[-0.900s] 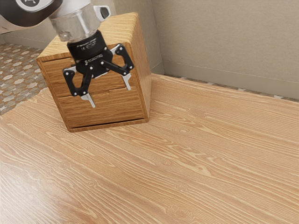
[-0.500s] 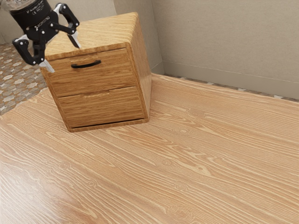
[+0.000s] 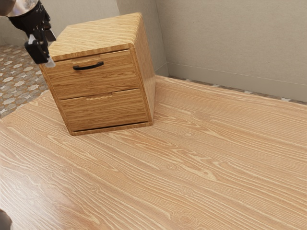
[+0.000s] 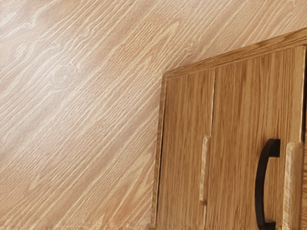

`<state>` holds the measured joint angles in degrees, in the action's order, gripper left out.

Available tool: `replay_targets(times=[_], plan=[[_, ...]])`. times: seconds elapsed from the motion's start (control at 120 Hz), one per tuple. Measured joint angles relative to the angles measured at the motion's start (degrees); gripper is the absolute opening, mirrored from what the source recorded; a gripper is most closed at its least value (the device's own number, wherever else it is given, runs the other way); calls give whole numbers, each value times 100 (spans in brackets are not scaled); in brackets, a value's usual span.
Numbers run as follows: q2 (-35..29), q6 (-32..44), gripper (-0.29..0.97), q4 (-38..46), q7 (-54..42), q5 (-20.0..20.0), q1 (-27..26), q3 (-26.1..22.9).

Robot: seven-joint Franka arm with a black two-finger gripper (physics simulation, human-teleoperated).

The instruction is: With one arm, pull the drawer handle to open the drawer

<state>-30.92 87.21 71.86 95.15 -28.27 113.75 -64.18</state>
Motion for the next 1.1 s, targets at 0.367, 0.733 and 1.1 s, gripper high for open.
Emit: replay_targets(times=[0.367,0.733,1.1], plan=[[-1335,597,55,1405,36,-2090,196,68],[-1281,1839,43,1838,-1123,-2133,75,16],[-886,2649,37,1874,-2076,-2154,393,-468]])
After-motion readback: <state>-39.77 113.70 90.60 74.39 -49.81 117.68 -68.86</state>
